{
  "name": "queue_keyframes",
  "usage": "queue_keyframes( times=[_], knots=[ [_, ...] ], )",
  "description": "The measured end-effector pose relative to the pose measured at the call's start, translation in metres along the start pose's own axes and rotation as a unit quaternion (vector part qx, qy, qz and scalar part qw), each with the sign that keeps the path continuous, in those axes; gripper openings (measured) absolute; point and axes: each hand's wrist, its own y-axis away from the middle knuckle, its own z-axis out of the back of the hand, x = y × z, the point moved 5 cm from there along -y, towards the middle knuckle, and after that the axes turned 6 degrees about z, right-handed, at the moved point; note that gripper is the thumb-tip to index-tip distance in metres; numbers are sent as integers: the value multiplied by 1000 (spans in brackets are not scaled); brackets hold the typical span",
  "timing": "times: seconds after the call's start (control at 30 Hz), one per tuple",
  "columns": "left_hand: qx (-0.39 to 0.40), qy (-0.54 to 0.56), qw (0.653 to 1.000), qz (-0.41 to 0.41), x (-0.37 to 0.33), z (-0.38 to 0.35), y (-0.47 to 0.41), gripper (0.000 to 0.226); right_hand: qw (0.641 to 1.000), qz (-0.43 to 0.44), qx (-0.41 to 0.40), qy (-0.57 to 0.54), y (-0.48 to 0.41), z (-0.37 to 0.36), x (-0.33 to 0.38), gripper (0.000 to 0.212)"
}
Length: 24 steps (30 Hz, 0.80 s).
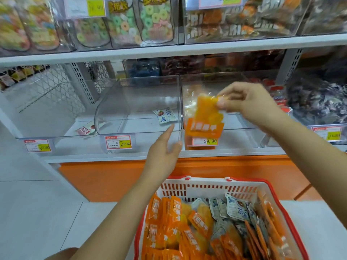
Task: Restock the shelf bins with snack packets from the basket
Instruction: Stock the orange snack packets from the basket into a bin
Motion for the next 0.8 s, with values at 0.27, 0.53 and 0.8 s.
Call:
queue_keyframes(
  times=[0.27,0.53,0.8],
  knots=[
    [-21,-284,954,-88,15,-9,-4,67,995,49,-43,80,-8,11,-25,19],
    [-18,-295,952,-76,11,-8,-3,68,997,-2,9,72,6,-43,-50,8],
    [15,-260,963,-68,28,-6,20,69,978,-163,54,117,-15,-47,-49,12]
  ],
)
